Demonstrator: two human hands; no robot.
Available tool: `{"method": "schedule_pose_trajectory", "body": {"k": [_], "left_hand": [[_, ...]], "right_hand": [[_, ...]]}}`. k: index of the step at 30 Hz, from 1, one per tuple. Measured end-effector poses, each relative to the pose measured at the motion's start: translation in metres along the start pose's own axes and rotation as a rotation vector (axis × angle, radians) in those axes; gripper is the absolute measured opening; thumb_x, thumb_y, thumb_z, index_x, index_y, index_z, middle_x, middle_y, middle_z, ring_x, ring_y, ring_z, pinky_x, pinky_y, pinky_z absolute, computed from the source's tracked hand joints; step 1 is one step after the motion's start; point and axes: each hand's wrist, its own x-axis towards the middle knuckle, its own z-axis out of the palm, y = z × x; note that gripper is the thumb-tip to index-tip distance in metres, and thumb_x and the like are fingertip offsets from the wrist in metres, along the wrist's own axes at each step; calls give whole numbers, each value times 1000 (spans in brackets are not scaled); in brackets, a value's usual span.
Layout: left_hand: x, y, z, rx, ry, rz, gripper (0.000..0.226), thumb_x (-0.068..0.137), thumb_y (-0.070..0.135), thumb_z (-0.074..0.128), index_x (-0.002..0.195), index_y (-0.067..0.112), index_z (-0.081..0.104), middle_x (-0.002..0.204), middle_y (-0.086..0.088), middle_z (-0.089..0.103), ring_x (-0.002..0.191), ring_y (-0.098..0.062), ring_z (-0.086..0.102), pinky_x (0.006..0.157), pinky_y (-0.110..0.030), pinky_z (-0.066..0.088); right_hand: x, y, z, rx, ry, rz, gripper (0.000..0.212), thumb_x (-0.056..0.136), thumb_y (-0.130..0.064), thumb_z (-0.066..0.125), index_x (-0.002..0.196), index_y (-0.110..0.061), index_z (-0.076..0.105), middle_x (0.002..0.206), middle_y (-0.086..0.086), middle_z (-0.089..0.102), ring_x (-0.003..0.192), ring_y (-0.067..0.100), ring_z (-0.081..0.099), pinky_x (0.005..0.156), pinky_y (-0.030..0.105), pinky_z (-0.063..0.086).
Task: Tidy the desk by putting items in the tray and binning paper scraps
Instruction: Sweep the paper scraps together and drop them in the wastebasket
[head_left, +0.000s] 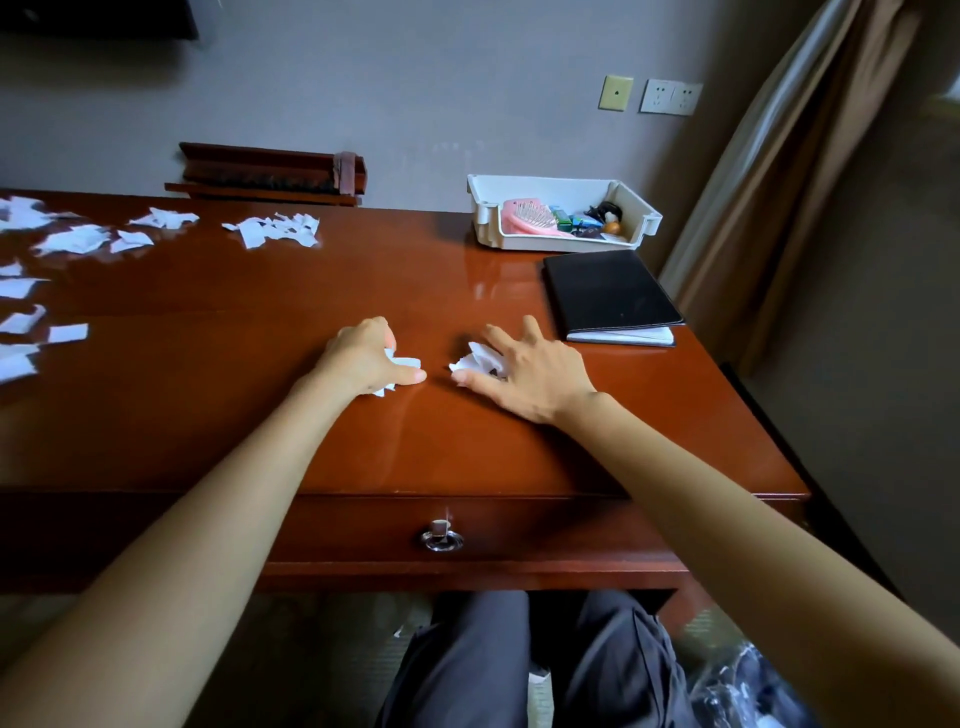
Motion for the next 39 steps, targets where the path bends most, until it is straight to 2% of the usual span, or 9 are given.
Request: {"method": "schedule_pose_trajectory", "body": {"k": [6, 11, 18, 21, 26, 28, 32, 36, 39], "left_hand": [[0, 1, 5, -99, -35, -16, 44, 82, 33, 68, 114, 3, 61, 116, -15, 63, 103, -30, 62, 81, -34, 51], [-1, 0, 13, -223, 88, 15, 26, 82, 23, 69, 99, 4, 66, 110, -15, 66, 100, -32, 63, 84, -37, 55], [-14, 33, 20, -462, 238, 115, 19, 87, 22, 63, 87, 3, 67, 84, -9, 62, 72, -18, 56, 55, -15, 46], [-23, 69, 29, -600, 253, 183, 15, 87, 21, 63, 77, 9, 64, 70, -6, 59, 58, -12, 57, 48, -15, 45], [-46, 152, 67, -819, 123, 332, 31, 85, 13, 61, 56, 16, 52, 49, -5, 51, 29, -1, 45, 40, -15, 38], [-65, 189, 86, -843, 71, 405, 32, 85, 12, 61, 55, 16, 51, 50, -5, 52, 30, 0, 45, 38, -15, 37], [-110, 257, 132, -883, -125, 508, 24, 87, 11, 61, 63, 9, 55, 51, 0, 51, 31, 1, 45, 35, -9, 36], [-153, 303, 192, -798, -364, 562, 23, 86, 16, 63, 65, 13, 55, 53, 4, 55, 38, -5, 50, 35, -11, 38], [-176, 322, 240, -723, -492, 561, 27, 87, 17, 62, 62, 15, 52, 57, -1, 57, 44, -13, 52, 43, -17, 42]], "right_hand": [[12, -5, 6, 0, -45, -146, 42, 96, -51, 34, 126, -24, 43, 119, 11, 44, 102, 35, 57, 73, 32, 39], [16, -5, 12, 22, 54, -192, 34, 101, -38, 30, 115, -12, 47, 108, 13, 56, 90, 38, 61, 66, 32, 38], [7, 13, 5, 336, 132, -9, 27, 100, -29, 41, 104, -3, 50, 98, 24, 66, 89, 44, 60, 67, 35, 42], [-6, 38, -8, 453, 229, 121, 27, 99, -28, 42, 101, -3, 52, 93, 23, 65, 87, 43, 60, 71, 41, 48], [-55, 107, -30, 493, 455, 335, 20, 97, -23, 46, 79, -16, 47, 98, 24, 68, 91, 45, 60, 76, 44, 47], [-84, 137, -34, 492, 508, 429, 24, 97, -24, 46, 74, -22, 39, 94, 25, 67, 88, 45, 58, 74, 43, 44], [-148, 197, -26, 551, 596, 628, 25, 96, -25, 48, 77, -8, 44, 85, 22, 67, 78, 41, 60, 67, 39, 45], [-217, 248, -10, 577, 642, 788, 39, 95, -17, 48, 61, -22, 30, 105, 15, 71, 88, 38, 62, 68, 32, 40], [-260, 280, 14, 565, 592, 913, 41, 94, -17, 47, 59, -24, 28, 101, 19, 70, 80, 36, 61, 68, 38, 45]]}}
